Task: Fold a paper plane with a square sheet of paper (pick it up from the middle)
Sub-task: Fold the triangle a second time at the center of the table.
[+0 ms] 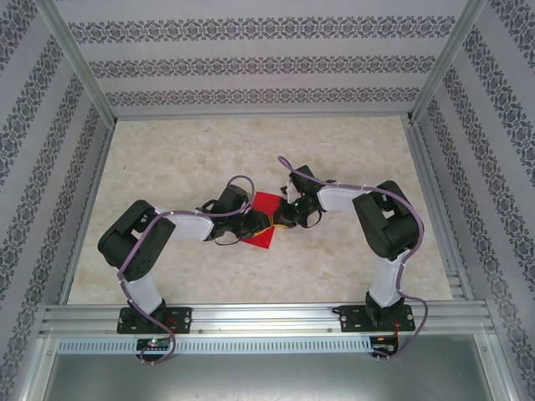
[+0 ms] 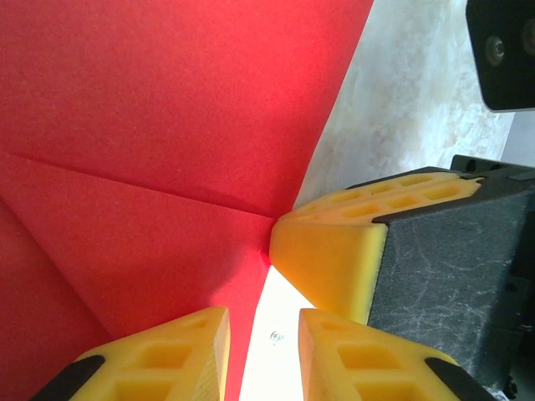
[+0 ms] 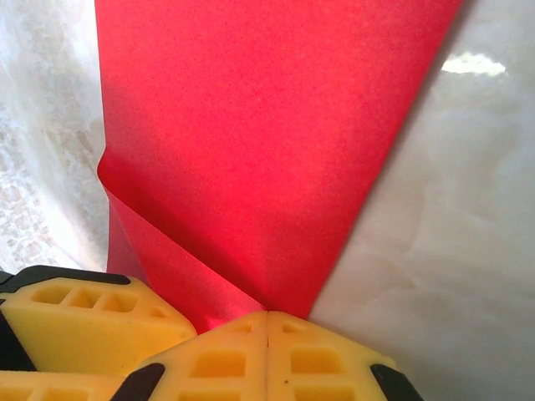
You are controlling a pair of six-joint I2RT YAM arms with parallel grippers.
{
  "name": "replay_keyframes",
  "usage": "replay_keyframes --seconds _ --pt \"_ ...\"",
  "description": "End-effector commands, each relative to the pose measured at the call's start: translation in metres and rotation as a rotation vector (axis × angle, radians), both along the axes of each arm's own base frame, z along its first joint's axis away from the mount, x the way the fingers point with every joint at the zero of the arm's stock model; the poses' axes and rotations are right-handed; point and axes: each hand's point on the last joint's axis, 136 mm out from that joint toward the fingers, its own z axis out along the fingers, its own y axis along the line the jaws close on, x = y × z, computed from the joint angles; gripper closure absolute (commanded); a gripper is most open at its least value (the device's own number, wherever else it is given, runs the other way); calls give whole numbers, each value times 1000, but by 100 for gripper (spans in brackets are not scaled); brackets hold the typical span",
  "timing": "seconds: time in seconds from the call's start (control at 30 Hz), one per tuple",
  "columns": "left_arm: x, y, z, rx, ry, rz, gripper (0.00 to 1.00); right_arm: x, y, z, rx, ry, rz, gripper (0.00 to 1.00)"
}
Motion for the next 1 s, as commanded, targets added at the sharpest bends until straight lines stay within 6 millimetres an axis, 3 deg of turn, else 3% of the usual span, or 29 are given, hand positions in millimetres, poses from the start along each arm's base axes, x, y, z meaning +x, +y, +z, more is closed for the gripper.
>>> replay_keyframes --seconds 0.0,0.2,0.5,0.97 --pt "-6 -2 -8 35 9 -28 71 7 -6 -5 -28 -15 -9 95" --pt "-8 -1 -12 48 19 -32 71 8 -8 -3 -40 -24 -14 95" --pt "-11 6 -20 84 44 -20 73 14 -12 17 -39 -76 -37 84" --pt "-12 8 -24 99 55 -15 75 5 6 22 21 -76 17 90"
